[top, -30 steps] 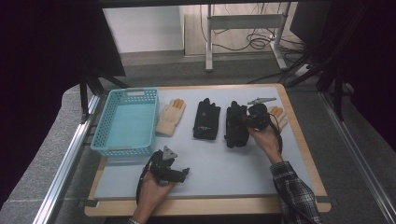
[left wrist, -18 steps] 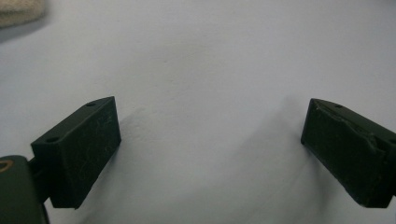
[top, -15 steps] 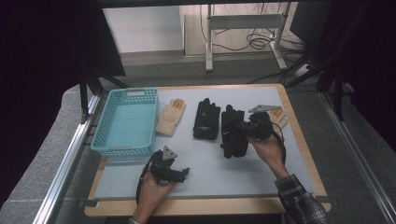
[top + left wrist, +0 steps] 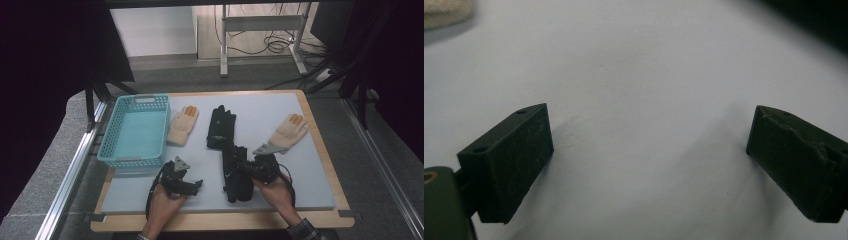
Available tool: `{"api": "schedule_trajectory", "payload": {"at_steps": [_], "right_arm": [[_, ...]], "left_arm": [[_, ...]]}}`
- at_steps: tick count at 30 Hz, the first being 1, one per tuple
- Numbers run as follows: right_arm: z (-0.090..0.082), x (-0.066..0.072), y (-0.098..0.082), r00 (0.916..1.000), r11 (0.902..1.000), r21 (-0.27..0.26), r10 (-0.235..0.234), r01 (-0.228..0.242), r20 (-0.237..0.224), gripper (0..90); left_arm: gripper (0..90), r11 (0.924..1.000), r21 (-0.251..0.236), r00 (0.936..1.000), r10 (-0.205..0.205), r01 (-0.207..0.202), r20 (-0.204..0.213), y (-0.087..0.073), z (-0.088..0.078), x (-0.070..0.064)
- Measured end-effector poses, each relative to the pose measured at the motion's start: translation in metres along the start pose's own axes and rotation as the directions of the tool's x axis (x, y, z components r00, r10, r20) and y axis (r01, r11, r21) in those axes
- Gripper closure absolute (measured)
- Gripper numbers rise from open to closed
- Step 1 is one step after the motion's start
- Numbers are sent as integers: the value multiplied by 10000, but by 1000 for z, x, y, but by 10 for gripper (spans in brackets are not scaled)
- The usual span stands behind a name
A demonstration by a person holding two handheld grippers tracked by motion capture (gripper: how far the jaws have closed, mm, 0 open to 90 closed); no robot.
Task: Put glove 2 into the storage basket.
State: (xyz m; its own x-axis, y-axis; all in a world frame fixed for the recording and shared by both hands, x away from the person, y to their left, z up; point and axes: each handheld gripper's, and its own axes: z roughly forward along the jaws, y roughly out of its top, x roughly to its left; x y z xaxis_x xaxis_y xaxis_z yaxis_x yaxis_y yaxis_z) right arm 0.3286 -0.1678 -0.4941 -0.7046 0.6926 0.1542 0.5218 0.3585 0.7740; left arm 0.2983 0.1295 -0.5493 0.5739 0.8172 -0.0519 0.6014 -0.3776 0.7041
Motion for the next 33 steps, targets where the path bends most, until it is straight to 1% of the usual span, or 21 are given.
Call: {"api": "schedule_trajectory", "payload": {"at_steps": [1, 3, 5, 6, 7, 9, 11, 12, 14, 17, 21, 23, 25, 28, 30, 33], "right_arm": [[3, 1, -4, 10000, 10000, 41, -12, 12, 28, 803], [9, 5, -13, 9999, 9995, 275, -144, 142, 50, 759], [10, 6, -16, 9996, 9989, 376, -271, 268, 77, 644], [8, 5, -16, 9993, 9988, 316, -368, 365, 111, 577], [4, 3, -14, 9993, 9991, 234, -350, 346, 143, 541], [-2, -2, -10, 9989, 9993, -9, -369, 369, 282, 497], [-8, -11, -5, 9985, 9994, -113, -308, 313, 460, 502], [-10, -15, -4, 9981, 9996, -122, -259, 266, 565, 521], [-10, -24, -3, 9982, 9998, -101, -183, 190, 570, 573], [-4, -34, -3, 9983, 9999, 27, -149, 148, 563, 621], [8, -44, 1, 9981, 9998, 71, -212, 208, 571, 631], [12, -46, 5, 9976, 9996, 83, -281, 276, 633, 621], [15, -49, 10, 9975, 9996, 94, -278, 272, 651, 590], [23, -54, 19, 9980, 9996, 112, -274, 268, 569, 521], [28, -57, 25, 9980, 9996, 88, -257, 252, 580, 495], [36, -61, 34, 9988, 9997, 114, -199, 194, 453, 450]], "left_arm": [[49, 10000, 32, 10000, 39, -39, 5, 0, 0, 0], [49, 10000, 30, 10000, 36, -36, 3, 0, 0, 0], [50, 10000, 30, 10000, 39, -39, 4, 0, 0, 0], [50, 10000, 30, 10000, 43, -43, 3, 0, 0, 0], [50, 10000, 31, 10000, 41, -41, 4, 0, 0, 0], [50, 10000, 36, 10000, 43, -43, 2, 0, 0, 0], [50, 10000, 6, 10000, 4, -4, -2, 0, 0, 0], [50, 10000, 6, 10000, 3, -3, -2, 0, 0, 0], [50, 10000, 34, 10000, 37, -37, 2, 0, 0, 0], [50, 10000, 35, 10000, 36, -36, 5, 0, 0, 0], [50, 10000, 39, 10000, 39, -39, 5, 0, 0, 0], [50, 10000, 39, 10000, 38, -38, 5, 0, 0, 0], [50, 10000, 40, 10000, 38, -38, 6, 0, 0, 0], [50, 10000, 43, 10000, 39, -39, 8, 0, 0, 0], [50, 10000, 41, 10000, 36, -36, 9, 0, 0, 0], [50, 10000, 41, 10000, 35, -35, 8, 0, 0, 0]]}}
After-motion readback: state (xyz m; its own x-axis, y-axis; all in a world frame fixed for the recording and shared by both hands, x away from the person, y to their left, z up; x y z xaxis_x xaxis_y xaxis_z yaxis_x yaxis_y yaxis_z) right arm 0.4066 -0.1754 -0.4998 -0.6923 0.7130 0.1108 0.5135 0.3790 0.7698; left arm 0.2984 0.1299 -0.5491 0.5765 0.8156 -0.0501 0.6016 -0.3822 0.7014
